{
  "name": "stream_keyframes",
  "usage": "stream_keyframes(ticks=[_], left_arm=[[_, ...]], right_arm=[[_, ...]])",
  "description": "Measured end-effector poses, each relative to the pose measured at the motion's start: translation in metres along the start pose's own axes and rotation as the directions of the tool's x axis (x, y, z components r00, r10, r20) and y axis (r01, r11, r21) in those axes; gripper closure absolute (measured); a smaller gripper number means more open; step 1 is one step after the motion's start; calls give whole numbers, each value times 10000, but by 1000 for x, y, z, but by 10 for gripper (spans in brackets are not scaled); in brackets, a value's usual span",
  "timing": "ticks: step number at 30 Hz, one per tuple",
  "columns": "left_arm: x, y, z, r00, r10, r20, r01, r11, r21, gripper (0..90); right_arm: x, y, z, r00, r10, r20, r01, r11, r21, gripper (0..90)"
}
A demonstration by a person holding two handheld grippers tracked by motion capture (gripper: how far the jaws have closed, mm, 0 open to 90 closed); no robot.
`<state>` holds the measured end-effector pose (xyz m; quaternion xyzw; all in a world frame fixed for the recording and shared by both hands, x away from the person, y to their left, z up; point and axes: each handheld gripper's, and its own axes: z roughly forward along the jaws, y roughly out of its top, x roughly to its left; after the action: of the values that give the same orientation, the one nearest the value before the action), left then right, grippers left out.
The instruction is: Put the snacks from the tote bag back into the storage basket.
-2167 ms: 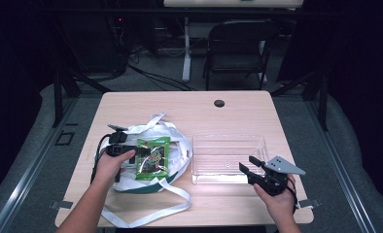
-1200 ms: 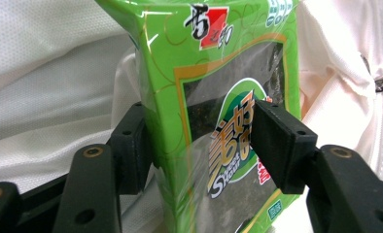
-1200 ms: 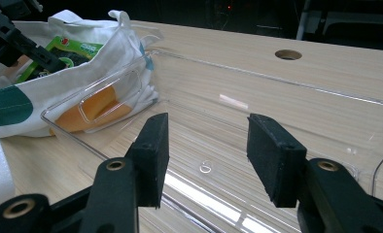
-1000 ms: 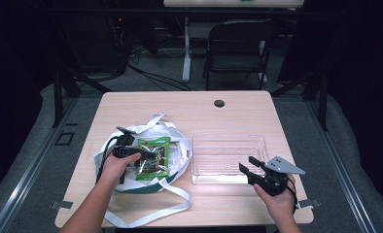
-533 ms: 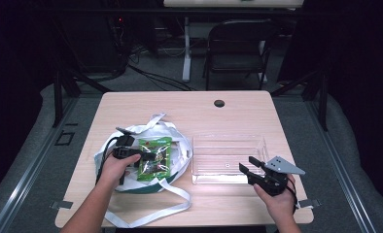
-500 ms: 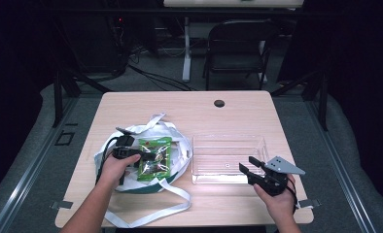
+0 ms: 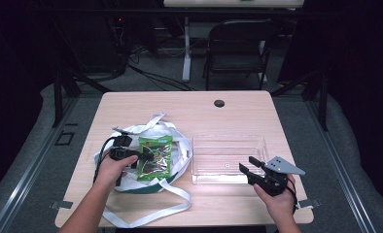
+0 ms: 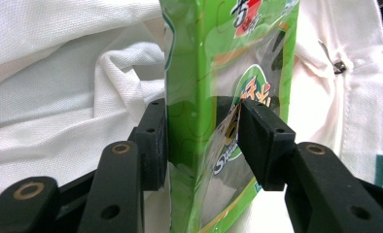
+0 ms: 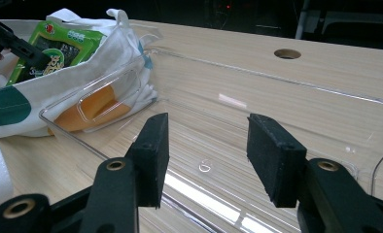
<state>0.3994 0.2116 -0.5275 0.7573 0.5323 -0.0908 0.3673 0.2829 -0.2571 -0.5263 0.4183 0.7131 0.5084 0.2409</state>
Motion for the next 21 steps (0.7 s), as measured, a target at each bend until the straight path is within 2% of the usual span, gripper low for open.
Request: stream_keyframes(ticks=[21], left_arm=[[-3, -8, -25, 9979, 586, 266, -583, 9982, -115, 672]], right_arm=[[0, 0, 0, 10000, -33, 60, 33, 10000, 53, 502]])
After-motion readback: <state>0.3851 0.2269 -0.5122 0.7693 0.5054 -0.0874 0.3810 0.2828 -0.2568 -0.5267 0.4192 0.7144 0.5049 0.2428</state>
